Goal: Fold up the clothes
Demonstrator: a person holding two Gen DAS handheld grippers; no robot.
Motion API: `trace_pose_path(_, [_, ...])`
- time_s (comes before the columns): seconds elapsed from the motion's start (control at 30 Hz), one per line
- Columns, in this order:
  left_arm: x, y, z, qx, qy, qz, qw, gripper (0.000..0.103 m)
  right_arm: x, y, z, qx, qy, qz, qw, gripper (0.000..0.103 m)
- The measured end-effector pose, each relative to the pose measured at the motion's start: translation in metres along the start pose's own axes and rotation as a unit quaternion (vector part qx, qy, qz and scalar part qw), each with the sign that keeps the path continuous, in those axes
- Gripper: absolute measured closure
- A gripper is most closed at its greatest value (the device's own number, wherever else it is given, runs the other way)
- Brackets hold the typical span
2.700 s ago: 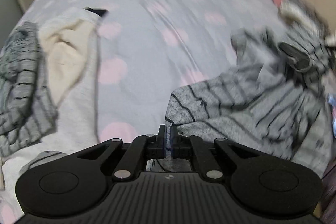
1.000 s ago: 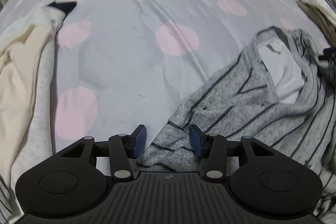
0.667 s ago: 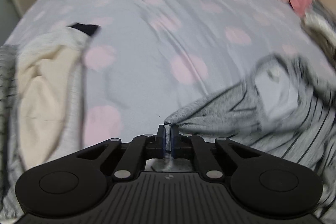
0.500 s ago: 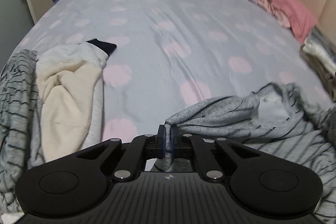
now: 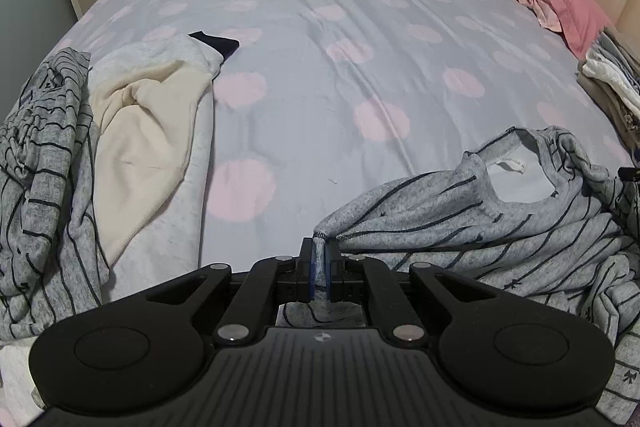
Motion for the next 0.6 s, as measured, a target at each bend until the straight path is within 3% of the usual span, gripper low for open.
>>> trace_pose_path(0.13, [-0.007, -0.001, 0.005, 0.014, 0.006, 0.016, 0.9998, 0.100, -0.006, -0.002, 0.025, 0.068, 0.028, 0.043, 0.996, 0.046])
trace_pose_path(0.2, [-0.009, 0.000, 0.006, 0.020, 0.007, 0.017, 0.9996, 0.100, -0.003, -0.003, 0.033, 0.098, 0.030, 0.059, 0.993, 0.052])
trace_pose_path(0.27, [-0.012, 0.001, 0.006, 0.023, 0.008, 0.021, 0.9995, 0.100, 0.003, -0.003, 0.036, 0.125, 0.039, 0.078, 0.988, 0.078])
trace_pose_path(0.37, [-0.013, 0.003, 0.002, 0.019, 0.014, 0.027, 0.9994, 0.100, 0.013, 0.001, 0.033, 0.123, 0.026, 0.068, 0.990, 0.094])
trace_pose_path(0.6, [-0.001, 0.010, -0.023, -0.019, 0.039, 0.003, 0.9991, 0.100, -0.015, 0.024, -0.015, 0.021, -0.034, 0.124, 0.992, 0.096])
Point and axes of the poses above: each gripper's, at about its wrist camera, not at the fingertips, and z roughly the way its jaws point, x to its left, y to its top, the point moved 4 cm from there along z, roughly the way its jaws point, and after that the axes turned 10 degrees about z, right-handed, at the moved point
